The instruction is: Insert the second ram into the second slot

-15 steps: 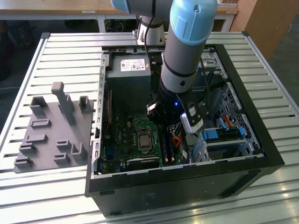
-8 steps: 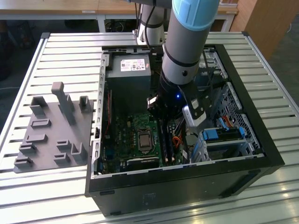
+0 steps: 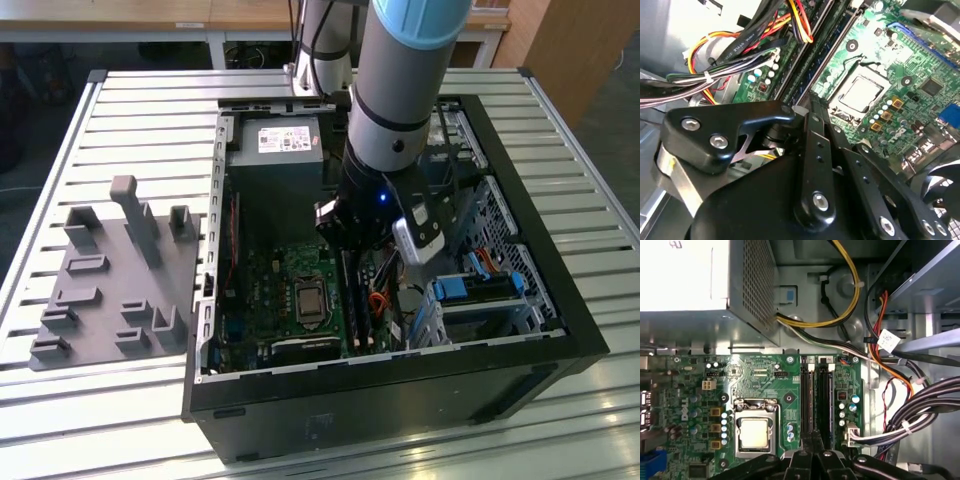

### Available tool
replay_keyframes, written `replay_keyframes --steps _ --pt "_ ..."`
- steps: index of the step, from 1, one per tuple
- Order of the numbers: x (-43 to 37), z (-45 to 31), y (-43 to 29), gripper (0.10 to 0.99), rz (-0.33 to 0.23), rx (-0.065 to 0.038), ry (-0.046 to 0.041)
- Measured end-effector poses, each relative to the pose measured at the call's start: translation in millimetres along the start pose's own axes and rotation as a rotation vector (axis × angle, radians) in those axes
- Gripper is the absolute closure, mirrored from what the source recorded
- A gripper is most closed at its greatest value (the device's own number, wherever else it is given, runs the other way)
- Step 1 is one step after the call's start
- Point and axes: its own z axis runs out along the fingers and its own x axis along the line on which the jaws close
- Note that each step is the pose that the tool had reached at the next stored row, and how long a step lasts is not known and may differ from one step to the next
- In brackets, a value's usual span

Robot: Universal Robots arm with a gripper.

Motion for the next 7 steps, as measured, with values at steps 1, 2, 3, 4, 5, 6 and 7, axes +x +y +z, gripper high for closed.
replay_keyframes --steps 1,2,3,4,5,6,7 --pt "0.0 0.0 0.0 0.98 0.0 0.0 0.0" --pt "0.0 0.0 0.0 0.98 0.0 0.0 0.0" --pt "0.0 0.0 0.0 0.98 0.0 0.0 0.0" --pt "0.0 0.0 0.0 0.98 0.0 0.0 0.0" --pt "0.0 0.0 0.0 0.98 0.0 0.0 0.0001" --pt "0.0 -0.1 0.0 0.98 0.0 0.0 0.0001" --pt "0.0 -0.1 0.0 0.98 0.0 0.0 0.0001"
